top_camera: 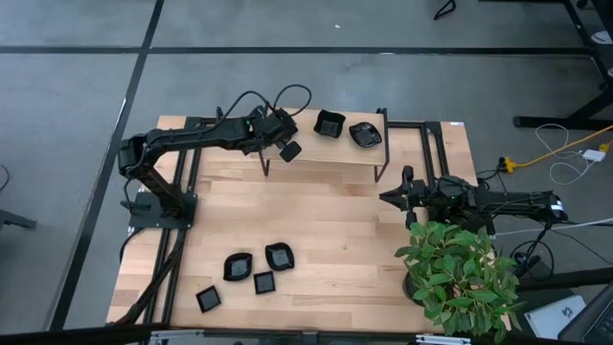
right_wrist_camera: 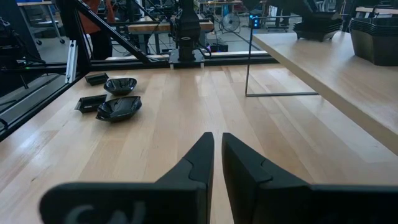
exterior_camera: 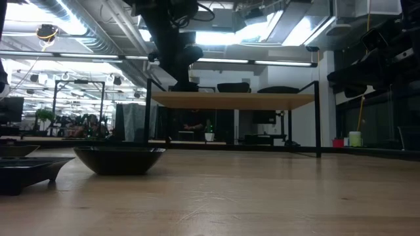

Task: Pick & Place Mini shaped plates
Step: Stack the square plate on top of the square plate on the shelf, then stack the leaf-shaped plate on top of the leaf-shaped plate on the shelf

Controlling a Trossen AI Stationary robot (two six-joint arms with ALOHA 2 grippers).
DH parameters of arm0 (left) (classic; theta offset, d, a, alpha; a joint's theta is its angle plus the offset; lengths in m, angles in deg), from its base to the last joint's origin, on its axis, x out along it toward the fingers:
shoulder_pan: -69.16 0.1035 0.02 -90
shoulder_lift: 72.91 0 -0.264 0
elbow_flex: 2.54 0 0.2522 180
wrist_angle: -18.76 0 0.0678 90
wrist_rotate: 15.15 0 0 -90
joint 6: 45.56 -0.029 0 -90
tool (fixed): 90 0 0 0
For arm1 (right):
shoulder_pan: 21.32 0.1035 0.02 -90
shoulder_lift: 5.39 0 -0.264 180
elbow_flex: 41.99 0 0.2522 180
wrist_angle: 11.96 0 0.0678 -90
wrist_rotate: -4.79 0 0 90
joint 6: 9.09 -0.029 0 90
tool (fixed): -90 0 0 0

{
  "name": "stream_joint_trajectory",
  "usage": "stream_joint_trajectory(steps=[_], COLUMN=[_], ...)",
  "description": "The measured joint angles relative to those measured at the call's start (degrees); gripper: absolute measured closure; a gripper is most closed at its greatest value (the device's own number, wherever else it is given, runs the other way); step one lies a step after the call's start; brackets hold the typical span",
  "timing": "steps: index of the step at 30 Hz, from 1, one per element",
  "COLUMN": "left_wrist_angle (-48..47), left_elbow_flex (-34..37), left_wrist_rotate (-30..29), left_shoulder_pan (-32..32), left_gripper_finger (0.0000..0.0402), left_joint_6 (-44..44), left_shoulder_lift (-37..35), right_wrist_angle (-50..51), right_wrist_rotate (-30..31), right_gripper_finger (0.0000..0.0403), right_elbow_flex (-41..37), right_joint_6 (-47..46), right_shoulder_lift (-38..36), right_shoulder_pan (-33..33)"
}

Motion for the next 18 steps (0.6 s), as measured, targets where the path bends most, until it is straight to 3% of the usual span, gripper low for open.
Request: stream_joint_trajectory(steps=[11,18], left_wrist_angle=[0.01,1.88], left_elbow_flex=[0.00,0.00], left_wrist_rotate=[6.92,4.34], left_shoulder_pan=[-0.89,-5.02], left_gripper_finger=[0.0272,0.0272], left_joint_6=[-0.60,-2.56], left_shoulder_lift=[0.00,0.00], right_wrist_angle=[0.02,0.00], right_wrist_rotate=[-0.02,0.00], right_gripper_finger=[0.0369,0.0369], right_elbow_flex=[0.00,0.00], right_joint_6=[0.00,0.00], right_shoulder_lift=[0.00,0.00], right_shoulder_pan=[0.00,-0.02])
